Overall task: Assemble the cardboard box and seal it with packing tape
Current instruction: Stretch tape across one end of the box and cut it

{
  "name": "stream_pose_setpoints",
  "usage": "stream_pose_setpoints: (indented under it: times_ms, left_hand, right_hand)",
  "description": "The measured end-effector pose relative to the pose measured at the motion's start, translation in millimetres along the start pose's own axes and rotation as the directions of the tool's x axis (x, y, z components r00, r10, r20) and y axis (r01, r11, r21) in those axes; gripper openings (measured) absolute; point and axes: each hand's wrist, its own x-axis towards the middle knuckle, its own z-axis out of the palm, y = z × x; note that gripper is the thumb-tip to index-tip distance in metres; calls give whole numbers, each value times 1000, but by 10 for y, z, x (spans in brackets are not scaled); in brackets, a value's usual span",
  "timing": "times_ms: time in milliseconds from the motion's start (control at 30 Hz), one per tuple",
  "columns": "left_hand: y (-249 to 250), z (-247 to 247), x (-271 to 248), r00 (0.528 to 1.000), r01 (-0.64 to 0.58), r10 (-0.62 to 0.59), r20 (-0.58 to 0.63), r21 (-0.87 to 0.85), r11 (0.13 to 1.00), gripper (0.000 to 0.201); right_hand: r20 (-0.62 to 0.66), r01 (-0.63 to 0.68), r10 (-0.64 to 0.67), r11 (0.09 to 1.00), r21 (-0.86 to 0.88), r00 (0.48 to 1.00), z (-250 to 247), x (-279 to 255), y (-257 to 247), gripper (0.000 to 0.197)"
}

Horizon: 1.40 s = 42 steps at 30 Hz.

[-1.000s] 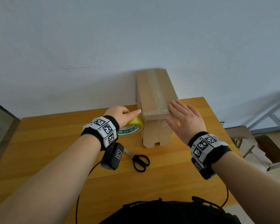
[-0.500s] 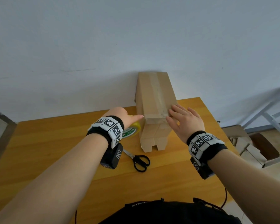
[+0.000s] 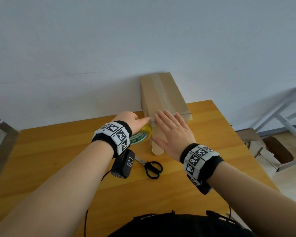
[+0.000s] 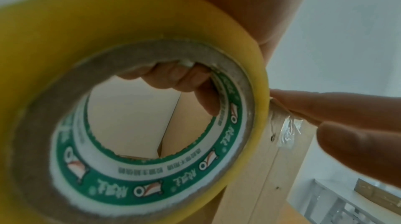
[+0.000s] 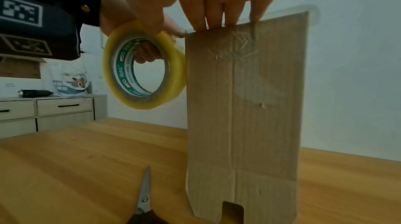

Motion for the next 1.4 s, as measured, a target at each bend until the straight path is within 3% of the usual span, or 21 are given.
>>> stream_pose_setpoints:
  times_ms: [300, 500, 700, 933, 1167, 1233, 1300, 1400]
  left_hand:
    - [-160, -29, -21, 1000, -7, 7, -4, -8, 1000, 55]
    - [-211, -122, -81, 999, 28, -23, 29, -194, 981, 45]
    - [-235, -167, -116, 1000, 20, -21, -7, -74, 997, 66]
    - [-111, -197, -150, 993, 119, -117, -25, 233, 965, 69]
    - [-149, -246, -186, 982, 177, -186, 0, 311, 934, 71]
    - [-233, -222, -164, 991, 125, -133, 19, 226, 966, 67]
    - [-301, -198, -196, 999, 26, -26, 33, 16, 1000, 51]
    - [-315, -188, -282, 990, -129, 135, 31, -145, 981, 35]
  right_hand:
    - [13, 36, -36, 999, -11, 999, 14, 79, -81, 67]
    - [-6, 54, -55, 997, -52, 998, 52, 136, 38, 64]
    - [-80, 90, -95, 994, -62, 992, 124, 173, 60, 57]
    - [-167, 114, -131, 988, -105, 977, 156, 182, 41, 49]
    - [-127, 125, -145, 980, -155, 981, 169, 185, 38, 48]
    - [-106, 110, -127, 983, -149, 986, 156, 181, 51, 48]
    - [-83, 98, -110, 985, -138, 990, 133, 159, 57, 50]
    - [-81, 49, -57, 994, -99, 995, 112, 124, 53, 55]
